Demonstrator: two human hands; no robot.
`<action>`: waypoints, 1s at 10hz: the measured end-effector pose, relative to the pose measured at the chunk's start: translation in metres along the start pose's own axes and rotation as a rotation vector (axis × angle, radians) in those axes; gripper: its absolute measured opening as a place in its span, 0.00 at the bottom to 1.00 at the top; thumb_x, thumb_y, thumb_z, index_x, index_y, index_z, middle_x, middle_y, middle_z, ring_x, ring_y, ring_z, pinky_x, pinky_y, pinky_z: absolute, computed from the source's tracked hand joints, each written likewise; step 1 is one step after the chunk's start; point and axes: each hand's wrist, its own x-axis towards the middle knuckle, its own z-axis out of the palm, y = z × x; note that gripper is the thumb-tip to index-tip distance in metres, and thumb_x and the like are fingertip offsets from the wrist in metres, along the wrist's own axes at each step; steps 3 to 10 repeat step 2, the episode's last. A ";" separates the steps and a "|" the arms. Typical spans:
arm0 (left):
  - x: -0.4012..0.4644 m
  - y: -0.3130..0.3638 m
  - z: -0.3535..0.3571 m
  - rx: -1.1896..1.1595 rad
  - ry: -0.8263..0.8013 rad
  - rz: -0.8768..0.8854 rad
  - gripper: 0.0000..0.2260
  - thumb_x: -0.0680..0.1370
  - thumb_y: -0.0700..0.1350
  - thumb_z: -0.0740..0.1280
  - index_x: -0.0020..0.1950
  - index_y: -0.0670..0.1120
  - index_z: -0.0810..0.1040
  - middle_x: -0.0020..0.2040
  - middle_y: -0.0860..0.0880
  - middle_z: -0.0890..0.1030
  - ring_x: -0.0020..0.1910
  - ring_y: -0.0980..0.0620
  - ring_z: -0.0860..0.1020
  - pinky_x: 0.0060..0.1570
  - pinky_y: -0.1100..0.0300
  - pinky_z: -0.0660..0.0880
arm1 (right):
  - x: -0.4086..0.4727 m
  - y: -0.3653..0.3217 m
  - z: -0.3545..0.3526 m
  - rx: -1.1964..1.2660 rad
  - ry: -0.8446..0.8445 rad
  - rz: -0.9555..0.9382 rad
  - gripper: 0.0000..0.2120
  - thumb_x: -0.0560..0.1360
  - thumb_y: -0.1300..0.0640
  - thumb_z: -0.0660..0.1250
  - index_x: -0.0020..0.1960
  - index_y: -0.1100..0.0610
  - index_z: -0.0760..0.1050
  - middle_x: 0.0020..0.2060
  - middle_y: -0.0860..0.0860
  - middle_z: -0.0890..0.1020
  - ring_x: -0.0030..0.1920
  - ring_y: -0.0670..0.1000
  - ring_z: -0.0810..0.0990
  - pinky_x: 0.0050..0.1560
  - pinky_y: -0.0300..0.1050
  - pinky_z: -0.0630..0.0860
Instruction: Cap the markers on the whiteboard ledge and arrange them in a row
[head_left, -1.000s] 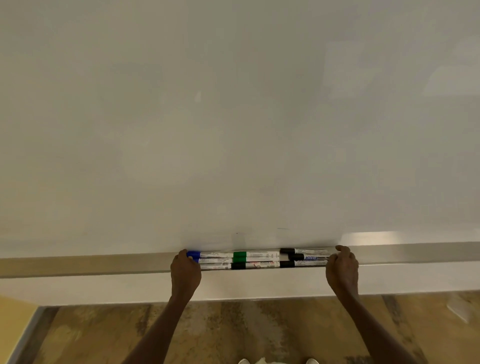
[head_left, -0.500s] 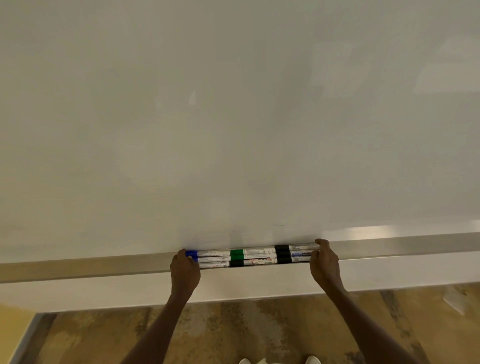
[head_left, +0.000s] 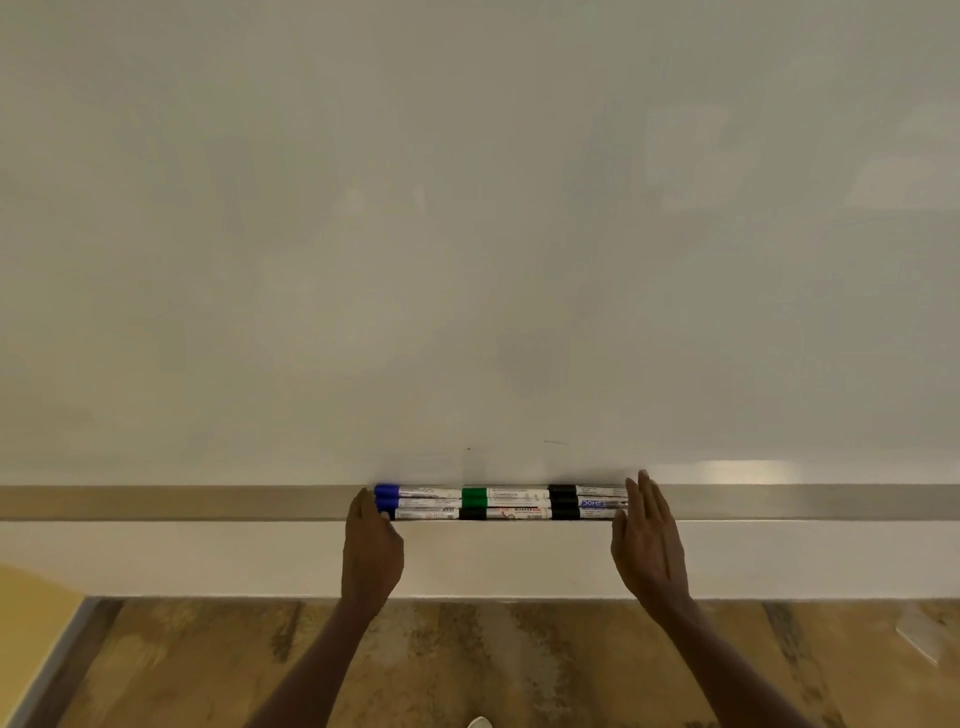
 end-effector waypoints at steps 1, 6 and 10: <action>-0.028 0.006 0.004 0.080 0.034 0.139 0.19 0.80 0.36 0.59 0.70 0.35 0.65 0.69 0.37 0.70 0.68 0.40 0.71 0.68 0.48 0.70 | -0.010 -0.004 -0.005 -0.057 0.012 -0.140 0.27 0.81 0.48 0.46 0.76 0.61 0.54 0.76 0.59 0.56 0.76 0.57 0.52 0.74 0.55 0.58; -0.053 0.023 0.010 0.144 -0.007 0.226 0.21 0.81 0.42 0.56 0.74 0.35 0.62 0.76 0.38 0.62 0.76 0.41 0.59 0.75 0.51 0.59 | -0.016 -0.012 -0.011 -0.086 -0.022 -0.243 0.30 0.81 0.43 0.45 0.77 0.56 0.44 0.77 0.56 0.45 0.77 0.54 0.43 0.76 0.53 0.48; -0.053 0.023 0.010 0.144 -0.007 0.226 0.21 0.81 0.42 0.56 0.74 0.35 0.62 0.76 0.38 0.62 0.76 0.41 0.59 0.75 0.51 0.59 | -0.016 -0.012 -0.011 -0.086 -0.022 -0.243 0.30 0.81 0.43 0.45 0.77 0.56 0.44 0.77 0.56 0.45 0.77 0.54 0.43 0.76 0.53 0.48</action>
